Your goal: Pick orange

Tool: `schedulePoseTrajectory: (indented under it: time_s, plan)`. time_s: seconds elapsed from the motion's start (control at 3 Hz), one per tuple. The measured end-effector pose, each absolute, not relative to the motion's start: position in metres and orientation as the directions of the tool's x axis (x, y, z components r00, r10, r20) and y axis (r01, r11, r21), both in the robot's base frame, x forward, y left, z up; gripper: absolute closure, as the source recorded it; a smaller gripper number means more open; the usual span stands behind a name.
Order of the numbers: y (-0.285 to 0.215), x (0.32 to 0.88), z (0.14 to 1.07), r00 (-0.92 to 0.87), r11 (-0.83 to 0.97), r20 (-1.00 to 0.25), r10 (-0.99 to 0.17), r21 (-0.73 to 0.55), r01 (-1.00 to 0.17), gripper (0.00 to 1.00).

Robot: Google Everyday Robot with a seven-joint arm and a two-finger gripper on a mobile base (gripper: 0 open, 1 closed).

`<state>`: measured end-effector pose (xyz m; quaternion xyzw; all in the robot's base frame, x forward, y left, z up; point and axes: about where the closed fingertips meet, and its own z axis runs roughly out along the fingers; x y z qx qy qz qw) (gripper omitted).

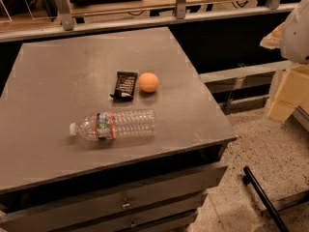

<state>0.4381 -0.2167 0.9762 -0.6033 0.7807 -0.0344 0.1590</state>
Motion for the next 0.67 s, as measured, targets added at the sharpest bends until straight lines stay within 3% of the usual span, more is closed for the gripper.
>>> schedulePoseTrajectory:
  time_s: [0.67]
  plan:
    - [-0.198, 0.456, 0.978, -0.165, 0.223, -0.228, -0.96, -0.258, -0.94, 0.0]
